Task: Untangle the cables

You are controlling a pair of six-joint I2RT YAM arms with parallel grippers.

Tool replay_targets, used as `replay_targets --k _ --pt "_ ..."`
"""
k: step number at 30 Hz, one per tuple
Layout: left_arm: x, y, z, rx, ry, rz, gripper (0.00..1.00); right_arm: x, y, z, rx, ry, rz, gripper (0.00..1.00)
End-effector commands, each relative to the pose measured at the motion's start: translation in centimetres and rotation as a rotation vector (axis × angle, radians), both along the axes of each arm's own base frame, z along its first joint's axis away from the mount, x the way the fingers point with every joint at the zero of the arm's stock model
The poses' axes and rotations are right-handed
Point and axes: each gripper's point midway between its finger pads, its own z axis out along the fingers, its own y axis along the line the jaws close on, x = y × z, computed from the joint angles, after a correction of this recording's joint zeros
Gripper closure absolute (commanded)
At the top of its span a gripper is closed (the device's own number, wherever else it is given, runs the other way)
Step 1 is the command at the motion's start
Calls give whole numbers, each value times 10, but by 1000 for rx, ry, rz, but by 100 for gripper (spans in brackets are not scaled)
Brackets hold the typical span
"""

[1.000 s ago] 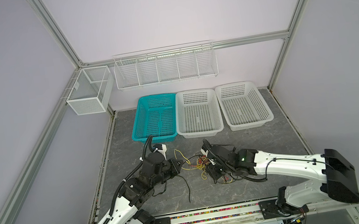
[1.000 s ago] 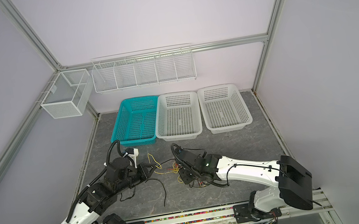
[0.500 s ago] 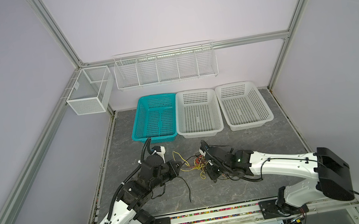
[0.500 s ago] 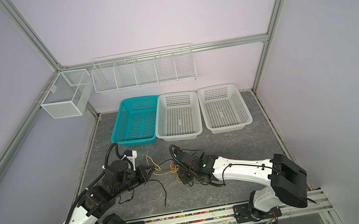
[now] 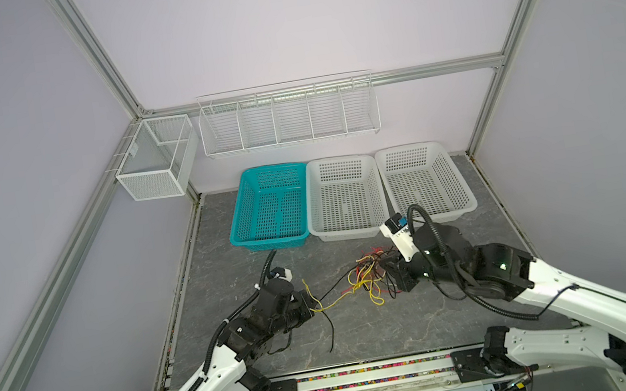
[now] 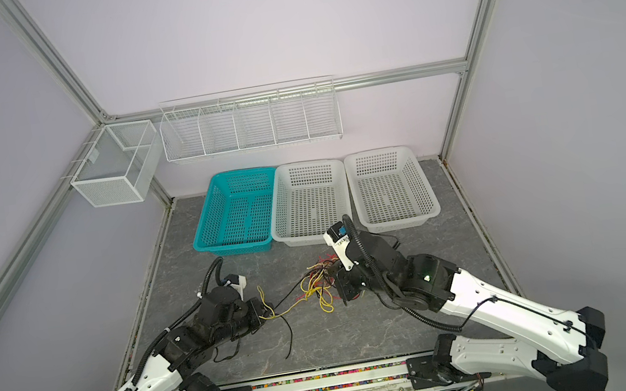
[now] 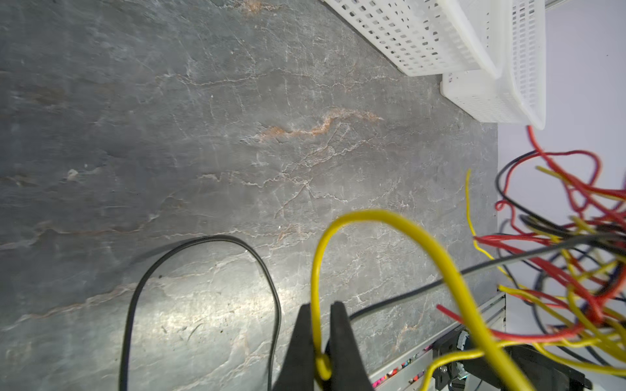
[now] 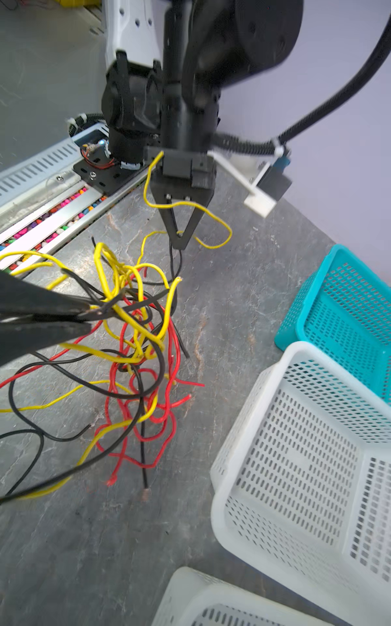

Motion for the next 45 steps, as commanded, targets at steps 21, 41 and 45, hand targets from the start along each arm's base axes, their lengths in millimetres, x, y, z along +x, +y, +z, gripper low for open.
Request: replay_targets --k 21,41,45 --pt "9 26 -32 92 73 61 63 -19 -27 23 89 6 53 90" --pt "4 -16 51 -77 4 -59 12 -7 39 -135 26 398 10 48" --pt "0 -30 37 -56 25 -87 12 -10 49 -149 33 434 11 45"
